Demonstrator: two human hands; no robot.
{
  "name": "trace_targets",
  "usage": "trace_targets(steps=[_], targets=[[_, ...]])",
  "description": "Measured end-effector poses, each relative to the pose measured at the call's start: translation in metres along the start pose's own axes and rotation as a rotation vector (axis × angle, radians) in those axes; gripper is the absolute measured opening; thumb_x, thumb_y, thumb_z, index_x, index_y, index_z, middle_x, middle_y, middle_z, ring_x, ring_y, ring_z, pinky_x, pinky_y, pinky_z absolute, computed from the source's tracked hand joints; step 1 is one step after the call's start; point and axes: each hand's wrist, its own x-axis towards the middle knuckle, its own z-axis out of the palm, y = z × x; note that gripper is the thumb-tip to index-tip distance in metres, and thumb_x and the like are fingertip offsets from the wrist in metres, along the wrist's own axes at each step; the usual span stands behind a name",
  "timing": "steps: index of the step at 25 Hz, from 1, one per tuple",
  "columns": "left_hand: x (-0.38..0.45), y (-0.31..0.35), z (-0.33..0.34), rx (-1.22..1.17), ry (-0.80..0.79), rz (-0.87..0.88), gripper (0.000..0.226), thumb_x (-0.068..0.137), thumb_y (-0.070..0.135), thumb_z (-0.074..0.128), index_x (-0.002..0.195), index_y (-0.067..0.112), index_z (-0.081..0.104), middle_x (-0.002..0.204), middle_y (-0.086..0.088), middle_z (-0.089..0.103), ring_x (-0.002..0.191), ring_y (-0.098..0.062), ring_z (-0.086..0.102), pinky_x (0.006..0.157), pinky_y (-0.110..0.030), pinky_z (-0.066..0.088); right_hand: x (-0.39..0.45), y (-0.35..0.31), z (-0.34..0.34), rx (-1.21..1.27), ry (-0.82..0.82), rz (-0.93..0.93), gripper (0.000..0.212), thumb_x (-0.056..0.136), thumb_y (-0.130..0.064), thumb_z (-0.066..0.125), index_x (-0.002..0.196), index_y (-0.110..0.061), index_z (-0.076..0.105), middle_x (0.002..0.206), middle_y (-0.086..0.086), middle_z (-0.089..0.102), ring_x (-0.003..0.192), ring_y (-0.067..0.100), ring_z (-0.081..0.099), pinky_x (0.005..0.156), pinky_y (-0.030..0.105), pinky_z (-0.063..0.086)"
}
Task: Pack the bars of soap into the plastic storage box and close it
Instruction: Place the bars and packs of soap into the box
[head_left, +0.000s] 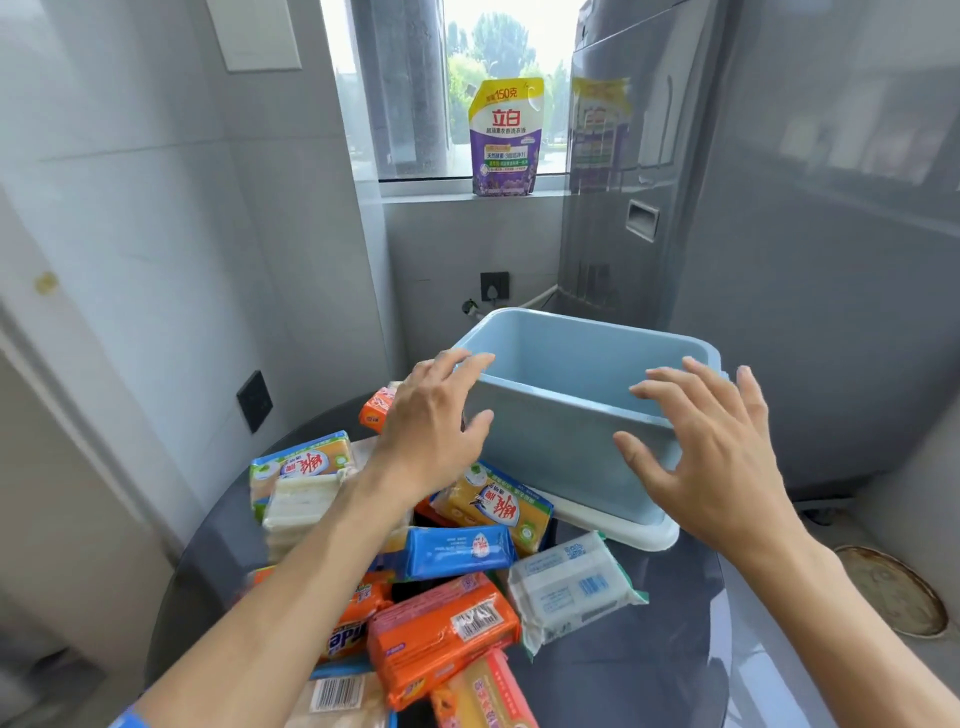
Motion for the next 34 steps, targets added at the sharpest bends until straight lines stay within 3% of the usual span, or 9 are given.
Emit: trace_targets(steps=[2, 4, 6, 10, 15, 20, 24, 29, 34], targets=[[-0.028, 0.002, -0.01, -0.015, -0.024, -0.01, 0.024, 0.09, 0.038, 0.063, 0.111, 0.028, 0.066, 0.107, 0.007, 0.069, 0.098, -0.014, 0.064, 0.08, -0.033, 0.055, 0.0, -0.016, -0.007, 0.1, 0.115, -0.067, 0.026, 0.083, -0.03, 0.067, 0.104, -0.015, 0.065, 0.102, 0.0, 0.067, 0.108, 0.028, 0.058, 0.105, 0.042, 0.037], [-0.048, 0.005, -0.016, 0.083, -0.379, -0.025, 0.037, 0.085, 0.062, 0.056, 0.105, 0.033, 0.067, 0.097, 0.011, 0.071, 0.089, -0.012, 0.066, 0.074, -0.034, 0.056, -0.003, -0.034, -0.011, 0.214, 0.008, -0.12, 0.016, 0.083, -0.032, 0.058, 0.096, -0.023, 0.061, 0.083, -0.009, 0.065, 0.082, 0.02, 0.061, 0.078, 0.033, 0.048], [-0.06, 0.008, -0.015, 0.233, -0.704, -0.035, 0.058, 0.076, 0.075, 0.053, 0.119, 0.037, 0.063, 0.11, 0.009, 0.069, 0.1, -0.019, 0.064, 0.079, -0.035, 0.051, -0.01, -0.045, -0.004, 0.217, -0.413, -0.132, 0.018, 0.082, -0.036, 0.056, 0.1, -0.032, 0.058, 0.084, -0.014, 0.066, 0.081, 0.016, 0.064, 0.069, 0.036, 0.052], [-0.06, 0.016, -0.005, 0.456, -0.689, 0.024, 0.039, 0.079, 0.054, 0.062, 0.107, 0.027, 0.061, 0.107, -0.001, 0.068, 0.092, -0.027, 0.062, 0.069, -0.034, 0.037, -0.037, -0.041, 0.025, -0.061, -1.059, -0.133, 0.073, 0.071, -0.039, 0.069, 0.137, -0.041, 0.038, 0.136, -0.014, 0.052, 0.122, 0.018, 0.049, 0.097, 0.034, 0.044], [-0.061, 0.014, -0.002, 0.463, -0.726, 0.059, 0.033, 0.077, 0.034, 0.065, 0.108, 0.024, 0.059, 0.103, -0.004, 0.067, 0.092, -0.031, 0.063, 0.068, -0.035, 0.039, -0.042, -0.038, 0.047, -0.002, -0.93, -0.231, 0.077, 0.057, -0.058, 0.075, 0.126, -0.034, 0.053, 0.123, -0.011, 0.06, 0.113, 0.016, 0.053, 0.093, 0.03, 0.043], [-0.047, -0.005, -0.049, -0.346, -0.367, -0.213, 0.035, 0.067, 0.042, 0.074, 0.093, 0.02, 0.066, 0.084, -0.003, 0.071, 0.078, -0.027, 0.066, 0.071, -0.042, 0.053, -0.028, -0.029, 0.02, 0.231, -0.859, -0.074, 0.056, 0.052, -0.07, 0.072, 0.092, -0.03, 0.063, 0.082, -0.01, 0.065, 0.072, 0.006, 0.058, 0.063, 0.026, 0.049], [-0.038, -0.008, -0.063, -1.271, -0.021, -0.538, 0.033, 0.07, 0.022, 0.077, 0.102, 0.014, 0.074, 0.1, -0.019, 0.074, 0.082, -0.033, 0.073, 0.068, -0.043, 0.06, -0.011, -0.025, -0.008, 0.853, -0.741, 0.272, 0.052, 0.063, -0.063, 0.075, 0.094, -0.022, 0.07, 0.084, 0.002, 0.069, 0.073, 0.008, 0.06, 0.068, 0.029, 0.045], [-0.045, 0.006, -0.043, -1.826, -0.107, -0.741, 0.052, 0.084, 0.029, 0.062, 0.131, 0.006, 0.06, 0.124, -0.025, 0.065, 0.109, -0.042, 0.066, 0.092, -0.06, 0.051, -0.011, -0.048, -0.003, 1.848, -0.625, 0.851, 0.051, 0.082, -0.051, 0.063, 0.119, -0.016, 0.071, 0.115, 0.019, 0.07, 0.094, 0.036, 0.069, 0.077, 0.045, 0.054], [-0.048, 0.018, -0.034, -2.01, -0.205, -0.688, 0.057, 0.092, 0.054, 0.052, 0.126, 0.012, 0.067, 0.126, -0.021, 0.064, 0.109, -0.039, 0.065, 0.087, -0.056, 0.054, -0.008, -0.069, -0.007, 1.936, -0.608, 0.81, 0.048, 0.079, -0.035, 0.071, 0.12, -0.009, 0.07, 0.124, 0.024, 0.066, 0.091, 0.042, 0.07, 0.078, 0.049, 0.058]])
